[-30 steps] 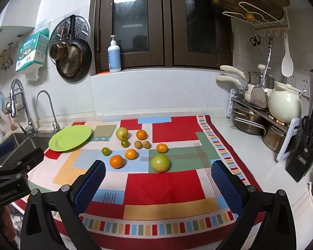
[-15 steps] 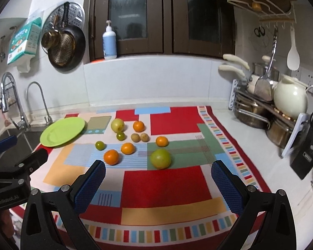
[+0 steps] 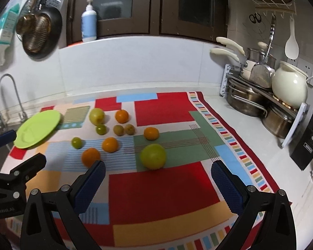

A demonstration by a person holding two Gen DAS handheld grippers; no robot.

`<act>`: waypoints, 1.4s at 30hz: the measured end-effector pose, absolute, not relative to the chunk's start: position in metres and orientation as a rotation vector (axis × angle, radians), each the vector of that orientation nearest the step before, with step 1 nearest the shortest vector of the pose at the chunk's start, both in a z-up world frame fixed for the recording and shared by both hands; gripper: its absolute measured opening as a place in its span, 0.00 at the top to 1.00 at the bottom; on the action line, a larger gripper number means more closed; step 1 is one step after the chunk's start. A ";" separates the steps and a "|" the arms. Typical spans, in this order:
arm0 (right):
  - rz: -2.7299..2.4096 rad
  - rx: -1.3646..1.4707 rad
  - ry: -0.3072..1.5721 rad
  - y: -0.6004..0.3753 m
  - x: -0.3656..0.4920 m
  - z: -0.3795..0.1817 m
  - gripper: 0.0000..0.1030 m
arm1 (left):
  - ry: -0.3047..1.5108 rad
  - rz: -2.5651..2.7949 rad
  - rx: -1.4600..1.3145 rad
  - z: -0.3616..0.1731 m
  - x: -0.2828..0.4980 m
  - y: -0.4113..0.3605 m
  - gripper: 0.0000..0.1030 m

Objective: Organize fruits
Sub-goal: 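Grasp the orange with the left tool while the right tool grasps the large green apple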

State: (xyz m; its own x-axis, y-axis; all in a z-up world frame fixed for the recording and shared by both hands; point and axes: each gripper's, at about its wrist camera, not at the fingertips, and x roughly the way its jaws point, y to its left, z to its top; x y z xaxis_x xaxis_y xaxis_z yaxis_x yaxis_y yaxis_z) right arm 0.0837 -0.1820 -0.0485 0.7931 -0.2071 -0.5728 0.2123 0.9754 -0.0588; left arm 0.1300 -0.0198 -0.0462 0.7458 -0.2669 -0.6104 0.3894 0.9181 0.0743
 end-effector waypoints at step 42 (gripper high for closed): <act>0.051 0.008 0.846 -0.217 0.187 -0.127 0.50 | 0.869 -0.373 0.119 -0.120 0.208 -0.072 0.60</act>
State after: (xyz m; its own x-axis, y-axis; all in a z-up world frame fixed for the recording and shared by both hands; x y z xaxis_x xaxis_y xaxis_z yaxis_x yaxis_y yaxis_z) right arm 0.1866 -0.2175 -0.1272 0.6621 0.0485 -0.7478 -0.0421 0.9987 0.0276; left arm 0.2084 -0.0721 -0.1200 0.5858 -0.2712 -0.7638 0.3666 0.9291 -0.0487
